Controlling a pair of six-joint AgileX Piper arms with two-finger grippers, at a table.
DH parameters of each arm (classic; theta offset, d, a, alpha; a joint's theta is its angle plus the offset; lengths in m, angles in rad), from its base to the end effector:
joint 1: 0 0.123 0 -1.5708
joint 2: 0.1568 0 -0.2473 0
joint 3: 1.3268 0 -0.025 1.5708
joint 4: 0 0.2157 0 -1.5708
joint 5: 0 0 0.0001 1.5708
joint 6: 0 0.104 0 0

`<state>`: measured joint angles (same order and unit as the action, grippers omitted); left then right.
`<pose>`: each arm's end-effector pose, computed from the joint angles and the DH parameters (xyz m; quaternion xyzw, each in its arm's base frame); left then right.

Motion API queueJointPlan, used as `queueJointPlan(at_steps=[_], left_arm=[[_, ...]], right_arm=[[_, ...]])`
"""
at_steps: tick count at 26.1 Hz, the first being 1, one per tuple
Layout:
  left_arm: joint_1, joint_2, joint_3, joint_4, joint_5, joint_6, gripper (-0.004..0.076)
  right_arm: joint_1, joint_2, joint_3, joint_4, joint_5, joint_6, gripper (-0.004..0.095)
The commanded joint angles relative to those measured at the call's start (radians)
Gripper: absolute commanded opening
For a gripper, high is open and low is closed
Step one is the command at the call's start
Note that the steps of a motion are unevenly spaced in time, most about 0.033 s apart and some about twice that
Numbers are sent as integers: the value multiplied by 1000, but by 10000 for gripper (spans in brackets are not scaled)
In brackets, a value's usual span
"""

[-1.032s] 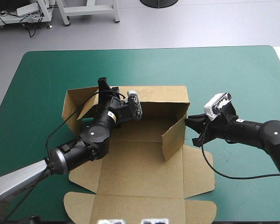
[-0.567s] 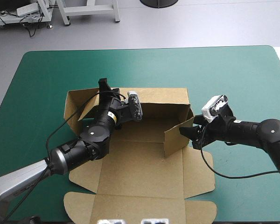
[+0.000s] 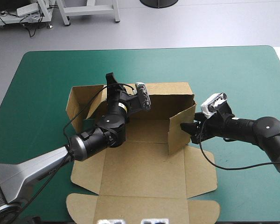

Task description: Fold the box

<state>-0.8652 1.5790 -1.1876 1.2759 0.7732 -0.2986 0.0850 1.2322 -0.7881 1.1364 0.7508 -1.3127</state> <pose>0.2595 -0.1974 0.2837 0.5171 0.6608 0.3161 0.4428 0.2206 0.0835 0.2597 -0.2991 0.8202 0.2545 0.4159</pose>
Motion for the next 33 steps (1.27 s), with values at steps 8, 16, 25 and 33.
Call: queueJointPlan(at_steps=[8,16,25,33], left_arm=[[-33,-29,-44,-154,55,44,8],[-33,-42,-44,-183,76,40,7],[-35,-44,-42,-313,24,62,7],[-52,-44,-42,-399,11,220,8]], right_arm=[[110,36,-28,185,-236,-84,608],[188,36,-28,165,-452,-31,607],[188,50,-24,109,-397,26,567],[188,79,-17,-14,-312,103,181]])
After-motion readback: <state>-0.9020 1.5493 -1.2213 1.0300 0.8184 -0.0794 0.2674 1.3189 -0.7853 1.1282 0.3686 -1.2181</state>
